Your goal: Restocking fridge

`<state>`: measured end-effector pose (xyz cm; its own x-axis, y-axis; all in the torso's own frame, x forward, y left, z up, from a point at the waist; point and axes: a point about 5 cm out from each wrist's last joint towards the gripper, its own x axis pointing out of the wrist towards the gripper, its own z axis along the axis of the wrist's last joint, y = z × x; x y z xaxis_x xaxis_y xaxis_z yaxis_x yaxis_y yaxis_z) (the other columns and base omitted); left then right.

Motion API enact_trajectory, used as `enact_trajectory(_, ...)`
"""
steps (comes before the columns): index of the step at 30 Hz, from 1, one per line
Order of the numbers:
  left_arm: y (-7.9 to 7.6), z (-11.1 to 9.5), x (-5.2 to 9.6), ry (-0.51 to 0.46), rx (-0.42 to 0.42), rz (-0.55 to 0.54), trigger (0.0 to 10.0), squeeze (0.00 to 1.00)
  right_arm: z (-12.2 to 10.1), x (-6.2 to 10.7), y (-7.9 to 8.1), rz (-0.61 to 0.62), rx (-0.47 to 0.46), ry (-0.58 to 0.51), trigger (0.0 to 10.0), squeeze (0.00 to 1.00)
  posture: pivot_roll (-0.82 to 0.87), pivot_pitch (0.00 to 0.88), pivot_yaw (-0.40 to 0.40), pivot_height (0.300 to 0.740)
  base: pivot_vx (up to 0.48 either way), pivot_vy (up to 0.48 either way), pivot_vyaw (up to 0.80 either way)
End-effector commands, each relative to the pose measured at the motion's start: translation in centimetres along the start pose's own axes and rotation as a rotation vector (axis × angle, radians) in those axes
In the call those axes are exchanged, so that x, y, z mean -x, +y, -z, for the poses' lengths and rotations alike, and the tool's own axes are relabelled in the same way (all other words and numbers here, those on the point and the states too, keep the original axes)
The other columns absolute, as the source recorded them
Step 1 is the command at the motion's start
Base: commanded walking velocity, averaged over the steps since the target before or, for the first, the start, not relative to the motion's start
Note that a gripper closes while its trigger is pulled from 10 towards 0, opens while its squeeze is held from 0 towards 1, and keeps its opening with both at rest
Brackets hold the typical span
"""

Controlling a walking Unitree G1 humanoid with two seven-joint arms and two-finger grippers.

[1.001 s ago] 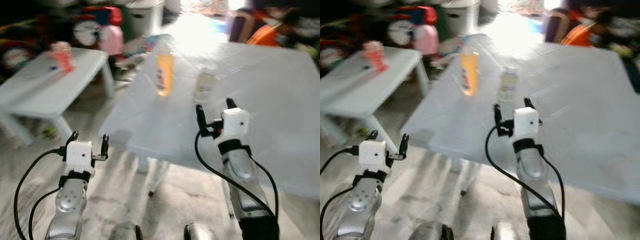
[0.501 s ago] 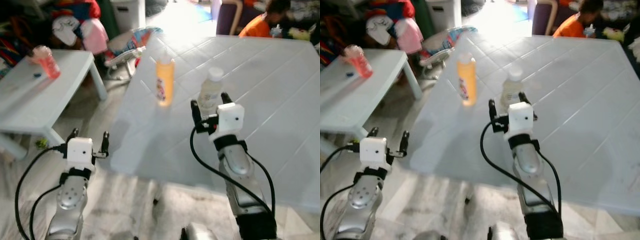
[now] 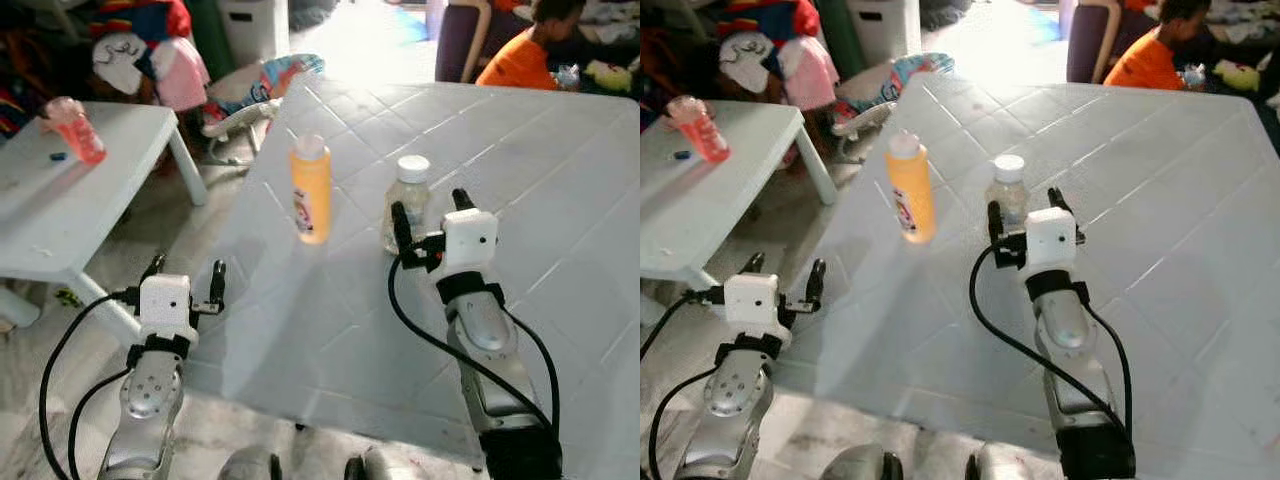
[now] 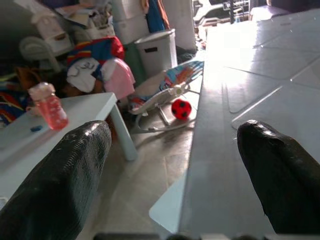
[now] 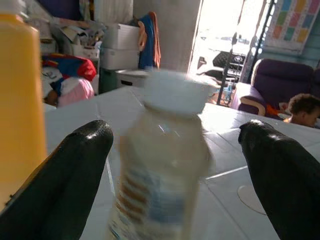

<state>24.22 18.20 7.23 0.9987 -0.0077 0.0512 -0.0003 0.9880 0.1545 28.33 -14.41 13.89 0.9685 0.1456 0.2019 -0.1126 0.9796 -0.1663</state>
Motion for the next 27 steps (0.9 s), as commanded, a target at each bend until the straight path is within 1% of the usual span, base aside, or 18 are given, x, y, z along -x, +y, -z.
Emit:
enact_trajectory(1, 0.4, 0.1, 0.2, 0.001, -0.009, -0.005, 10.0, 0.00, 0.0, 0.0, 0.3, -0.008, -0.005, 0.000, 10.0, 0.00, 0.01, 0.054, 0.058, 0.740, 0.000, 0.000, 0.00)
enact_trajectory(10, 0.4, 0.0, 0.2, -0.003, -0.007, -0.005, 10.0, 0.00, 0.0, 0.0, 0.4, -0.013, 0.004, -0.006, 10.0, 0.00, 0.01, 0.056, 0.056, 0.740, 0.000, 0.000, 0.00)
enact_trajectory(19, 0.2, 0.1, 0.2, -0.001, -0.004, 0.000, 10.0, 0.00, -1.2, -0.3, 0.3, -0.012, 0.054, -0.058, 10.0, 0.00, 0.01, 0.060, 0.056, 0.740, 0.000, 0.000, 0.00)
enact_trajectory(22, 0.1, 0.2, 0.2, 0.000, -0.003, 0.002, 10.0, 0.00, -1.6, -0.5, 0.4, -0.027, 0.076, -0.079, 10.0, 0.00, 0.01, 0.060, 0.055, 0.740, 0.000, 0.000, 0.00)
enact_trajectory(24, 0.1, 0.2, 0.2, -0.001, -0.003, 0.002, 10.0, 0.00, -1.6, -0.5, 0.4, -0.024, 0.073, -0.079, 10.0, 0.00, 0.01, 0.061, 0.055, 0.740, 0.000, 0.000, 0.00)
enact_trajectory(27, 0.1, 0.1, 0.2, -0.003, -0.003, 0.002, 10.0, 0.00, -2.1, -0.6, 0.6, -0.043, 0.100, -0.106, 10.0, 0.00, 0.01, 0.061, 0.054, 0.740, 0.000, 0.000, 0.00)
